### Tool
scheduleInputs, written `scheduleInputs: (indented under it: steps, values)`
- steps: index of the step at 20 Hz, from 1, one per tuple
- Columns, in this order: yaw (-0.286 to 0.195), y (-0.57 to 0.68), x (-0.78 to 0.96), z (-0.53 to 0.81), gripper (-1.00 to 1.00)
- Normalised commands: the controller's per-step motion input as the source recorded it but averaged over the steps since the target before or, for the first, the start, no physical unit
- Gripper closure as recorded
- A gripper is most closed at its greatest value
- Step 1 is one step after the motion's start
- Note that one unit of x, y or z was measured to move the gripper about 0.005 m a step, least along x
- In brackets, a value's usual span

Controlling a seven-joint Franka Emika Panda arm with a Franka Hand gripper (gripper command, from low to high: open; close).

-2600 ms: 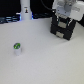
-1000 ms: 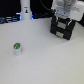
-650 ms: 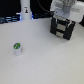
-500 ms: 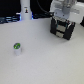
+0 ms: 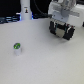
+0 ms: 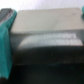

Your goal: Open the kcup holder, insert the kcup into the holder, and close the kcup holder

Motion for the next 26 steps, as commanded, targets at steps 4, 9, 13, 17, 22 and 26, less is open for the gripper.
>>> scheduleInputs:
  steps: [4, 9, 13, 17, 22, 26]
  values:
    - [-0.086, -0.32, 0.95, 0.24, 1.00]
    - [-0.090, -0.33, 0.94, 0.22, 1.00]
    - [-0.098, -0.34, 0.92, 0.19, 1.00]
    - [-0.100, -0.34, 0.92, 0.19, 1.00]
    - [-0.098, -0.32, 0.90, 0.25, 1.00]
    - [-0.060, -0.02, 0.45, 0.19, -1.00]
